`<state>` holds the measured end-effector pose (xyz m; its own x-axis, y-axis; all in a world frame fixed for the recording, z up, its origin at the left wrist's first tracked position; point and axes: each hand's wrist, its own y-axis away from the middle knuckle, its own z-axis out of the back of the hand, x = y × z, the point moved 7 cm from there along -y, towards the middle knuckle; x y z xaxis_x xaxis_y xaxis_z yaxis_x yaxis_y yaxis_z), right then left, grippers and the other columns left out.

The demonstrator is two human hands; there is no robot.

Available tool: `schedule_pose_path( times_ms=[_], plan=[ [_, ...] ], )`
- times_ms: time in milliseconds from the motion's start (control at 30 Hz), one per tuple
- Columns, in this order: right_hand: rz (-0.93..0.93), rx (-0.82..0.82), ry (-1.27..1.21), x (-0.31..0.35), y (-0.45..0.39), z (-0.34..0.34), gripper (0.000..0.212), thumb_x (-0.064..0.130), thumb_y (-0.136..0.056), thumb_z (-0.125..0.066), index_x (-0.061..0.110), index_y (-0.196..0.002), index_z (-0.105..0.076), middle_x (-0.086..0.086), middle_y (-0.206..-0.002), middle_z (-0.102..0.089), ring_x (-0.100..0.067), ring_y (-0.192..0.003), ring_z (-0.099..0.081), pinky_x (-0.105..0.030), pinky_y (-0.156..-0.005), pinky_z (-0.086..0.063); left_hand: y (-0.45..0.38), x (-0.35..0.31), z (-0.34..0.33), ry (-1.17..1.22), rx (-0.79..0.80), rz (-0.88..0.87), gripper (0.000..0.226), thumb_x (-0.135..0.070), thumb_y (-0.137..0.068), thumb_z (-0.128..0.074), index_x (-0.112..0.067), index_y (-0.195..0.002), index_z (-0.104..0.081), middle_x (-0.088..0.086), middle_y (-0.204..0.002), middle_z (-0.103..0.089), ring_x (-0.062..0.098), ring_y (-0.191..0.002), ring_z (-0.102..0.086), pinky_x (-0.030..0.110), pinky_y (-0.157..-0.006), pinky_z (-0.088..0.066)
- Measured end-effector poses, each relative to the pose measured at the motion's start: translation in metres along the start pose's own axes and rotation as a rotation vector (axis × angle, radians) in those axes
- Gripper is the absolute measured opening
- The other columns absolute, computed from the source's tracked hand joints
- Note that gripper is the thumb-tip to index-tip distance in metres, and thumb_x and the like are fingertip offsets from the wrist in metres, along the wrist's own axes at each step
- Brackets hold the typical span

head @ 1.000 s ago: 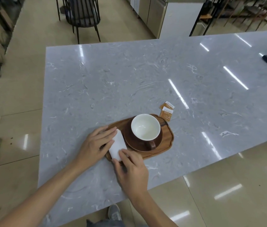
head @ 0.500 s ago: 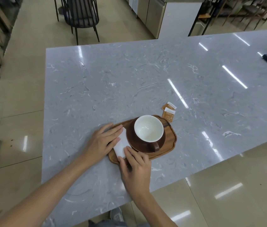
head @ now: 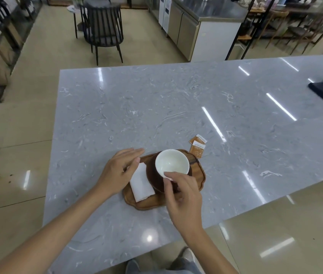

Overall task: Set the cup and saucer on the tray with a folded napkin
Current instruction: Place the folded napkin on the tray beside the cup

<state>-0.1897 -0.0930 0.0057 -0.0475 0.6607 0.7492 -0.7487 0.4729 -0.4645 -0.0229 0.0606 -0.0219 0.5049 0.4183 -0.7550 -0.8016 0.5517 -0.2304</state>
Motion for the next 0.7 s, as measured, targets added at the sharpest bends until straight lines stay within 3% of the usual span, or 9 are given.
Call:
schedule_pose_path(
  times_ms=[133, 300, 367, 500, 567, 700],
  plan=[
    [-0.110, 0.020, -0.020, -0.031, -0.037, 0.028, 0.019, 0.027, -0.097, -0.063, 0.033, -0.113, -0.071, 0.027, -0.104, -0.067, -0.008, -0.095, -0.063, -0.033, -0.073, -0.057, -0.023, -0.026, -0.003, 0.036, -0.051, 0.063, 0.031, -0.020, -0.101, -0.057, -0.020, -0.130, -0.067, -0.008, -0.128, -0.068, 0.006, -0.115, -0.061, 0.028, -0.101, -0.049],
    [-0.201, 0.047, -0.036, -0.080, -0.084, 0.058, 0.021, 0.028, -0.097, -0.065, 0.048, -0.101, -0.066, 0.025, -0.100, -0.068, -0.005, -0.086, -0.067, -0.019, -0.064, -0.053, -0.064, -0.058, -0.015, 0.077, -0.058, 0.102, 0.026, -0.024, -0.100, -0.057, -0.025, -0.123, -0.068, -0.017, -0.115, -0.066, -0.010, -0.102, -0.060, 0.006, -0.082, -0.045],
    [-0.272, 0.084, 0.011, -0.108, -0.106, 0.065, 0.020, 0.033, -0.095, -0.061, 0.051, -0.103, -0.062, 0.025, -0.092, -0.070, -0.001, -0.083, -0.067, -0.017, -0.063, -0.053, -0.087, -0.066, -0.031, 0.066, 0.002, 0.123, 0.025, -0.030, -0.099, -0.057, -0.028, -0.122, -0.067, -0.018, -0.114, -0.067, -0.008, -0.101, -0.062, 0.005, -0.079, -0.044],
    [-0.471, 0.254, 0.200, -0.172, -0.137, 0.059, 0.036, 0.043, -0.093, -0.061, 0.033, -0.127, -0.054, 0.020, -0.087, -0.066, -0.004, -0.082, -0.069, -0.040, -0.076, -0.060, -0.126, -0.061, -0.071, 0.068, 0.143, 0.231, 0.022, -0.037, -0.096, -0.061, -0.033, -0.117, -0.068, -0.015, -0.112, -0.069, 0.001, -0.100, -0.065, 0.007, -0.077, -0.045],
    [-0.490, 0.357, 0.250, -0.193, -0.148, 0.049, 0.048, 0.049, -0.091, -0.063, 0.029, -0.133, -0.051, 0.019, -0.090, -0.064, -0.010, -0.089, -0.069, -0.039, -0.080, -0.058, -0.141, -0.052, -0.088, 0.064, 0.191, 0.294, 0.022, -0.036, -0.095, -0.063, -0.033, -0.117, -0.067, -0.011, -0.113, -0.069, 0.005, -0.101, -0.066, 0.018, -0.084, -0.051],
    [-0.530, 0.517, 0.232, -0.222, -0.159, 0.027, 0.062, 0.060, -0.081, -0.069, 0.023, -0.130, -0.056, 0.013, -0.084, -0.069, -0.012, -0.089, -0.066, -0.034, -0.077, -0.054, -0.158, -0.034, -0.108, -0.002, 0.231, 0.384, 0.022, -0.029, -0.092, -0.070, -0.032, -0.113, -0.067, -0.006, -0.112, -0.069, 0.005, -0.098, -0.067, 0.024, -0.090, -0.054]
  ],
)
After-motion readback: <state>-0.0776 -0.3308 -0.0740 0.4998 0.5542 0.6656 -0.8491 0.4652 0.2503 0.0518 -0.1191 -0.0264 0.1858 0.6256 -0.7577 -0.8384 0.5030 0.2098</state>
